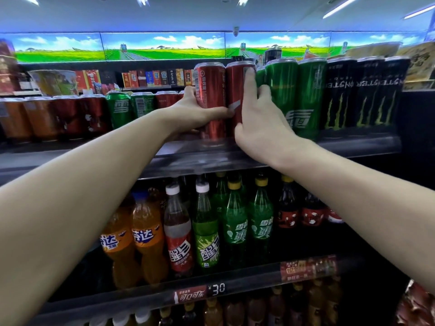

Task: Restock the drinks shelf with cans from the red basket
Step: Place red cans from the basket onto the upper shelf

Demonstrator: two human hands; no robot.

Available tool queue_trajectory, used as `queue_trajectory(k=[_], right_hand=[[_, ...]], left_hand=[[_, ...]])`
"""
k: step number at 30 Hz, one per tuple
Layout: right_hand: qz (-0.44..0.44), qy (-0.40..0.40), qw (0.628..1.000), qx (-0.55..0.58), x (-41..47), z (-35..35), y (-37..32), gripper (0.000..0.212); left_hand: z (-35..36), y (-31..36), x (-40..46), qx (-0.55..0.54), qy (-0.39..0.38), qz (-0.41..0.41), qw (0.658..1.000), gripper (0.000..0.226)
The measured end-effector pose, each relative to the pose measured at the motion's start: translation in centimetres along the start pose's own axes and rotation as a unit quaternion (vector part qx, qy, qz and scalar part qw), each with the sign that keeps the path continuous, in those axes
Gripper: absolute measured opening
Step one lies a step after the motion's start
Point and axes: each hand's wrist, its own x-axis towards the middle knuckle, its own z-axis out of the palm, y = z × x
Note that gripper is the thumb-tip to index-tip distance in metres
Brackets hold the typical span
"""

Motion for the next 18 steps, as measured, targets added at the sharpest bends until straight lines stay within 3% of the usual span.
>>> queue_trajectory(k=[3, 7, 14, 18], right_hand=[[-0.043, 0.030, 0.996, -0.074, -0.6, 0.3, 0.2, 0.087], [-0.040, 0.007, 0.998, -0.043, -0.1, 0.2, 0.7, 0.070], [-0.015, 0.016, 0.998, -0.060, 0.6, 0.8, 1.2, 0.064], [-0.018, 0.021, 0.999, -0.044, 0.6, 1.3, 1.4, 0.060]], left_hand=[[0.0, 0.4, -0.7, 0.009, 0.015, -0.001, 1.000, 0.098], [0.4, 0.6, -0.7, -0.054, 0.038, 0.023, 0.998, 0.081], [1.2, 0.7, 0.4, -0.041, 0.050, -0.002, 0.998, 0.084], [1.4, 0.5, 0.6, -0.014, 0.093, -0.019, 0.995, 0.103]])
